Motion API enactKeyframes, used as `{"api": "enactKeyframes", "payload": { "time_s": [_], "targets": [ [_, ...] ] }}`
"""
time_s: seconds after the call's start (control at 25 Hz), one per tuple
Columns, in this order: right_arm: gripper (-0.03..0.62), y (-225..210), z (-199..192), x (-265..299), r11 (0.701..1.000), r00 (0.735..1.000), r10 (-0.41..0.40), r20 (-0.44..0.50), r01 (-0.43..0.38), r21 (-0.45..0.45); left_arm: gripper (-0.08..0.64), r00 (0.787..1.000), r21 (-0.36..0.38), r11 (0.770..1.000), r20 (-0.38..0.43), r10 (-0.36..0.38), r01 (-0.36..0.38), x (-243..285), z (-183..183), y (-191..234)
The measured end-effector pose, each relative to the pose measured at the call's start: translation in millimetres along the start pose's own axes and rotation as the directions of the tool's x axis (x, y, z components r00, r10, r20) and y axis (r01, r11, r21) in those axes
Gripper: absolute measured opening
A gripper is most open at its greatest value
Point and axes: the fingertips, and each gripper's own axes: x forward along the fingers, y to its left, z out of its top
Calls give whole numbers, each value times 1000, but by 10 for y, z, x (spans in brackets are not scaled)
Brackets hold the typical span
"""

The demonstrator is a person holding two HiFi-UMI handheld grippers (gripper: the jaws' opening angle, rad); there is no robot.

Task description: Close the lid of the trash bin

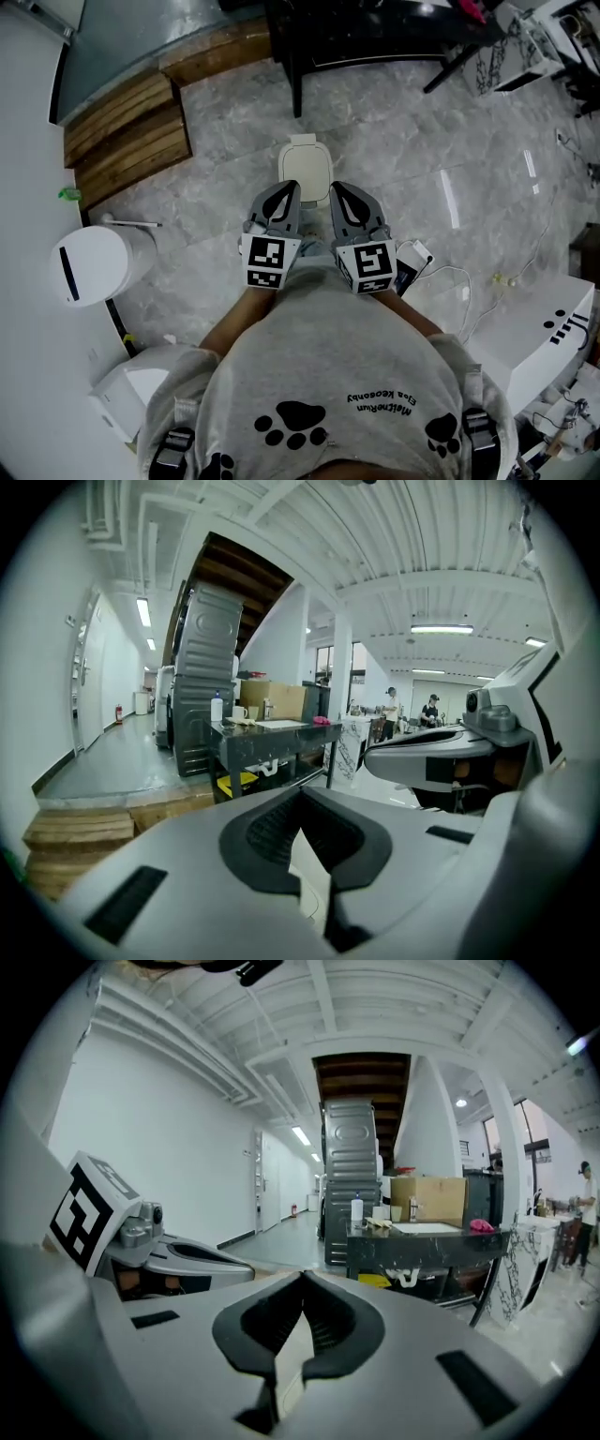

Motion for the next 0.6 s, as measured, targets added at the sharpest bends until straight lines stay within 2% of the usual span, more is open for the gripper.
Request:
{"api": "enactKeyframes", "payload": {
  "time_s": [0.2, 0.4, 0.6],
  "targets": [
    [31, 96, 251, -242, 1000, 998, 5, 61, -4, -28, 18, 998, 22, 999, 58, 28, -30, -307, 246, 79],
    [31, 85, 588, -411, 999, 982, -30, 184, 36, -31, 18, 992, 18, 998, 116, 59, -62, -508, 430, 45],
    [31, 57, 598, -533, 998, 978, -35, 205, 45, -44, 18, 986, 26, 998, 159, 55, -60, -541, 483, -66]
  ]
}}
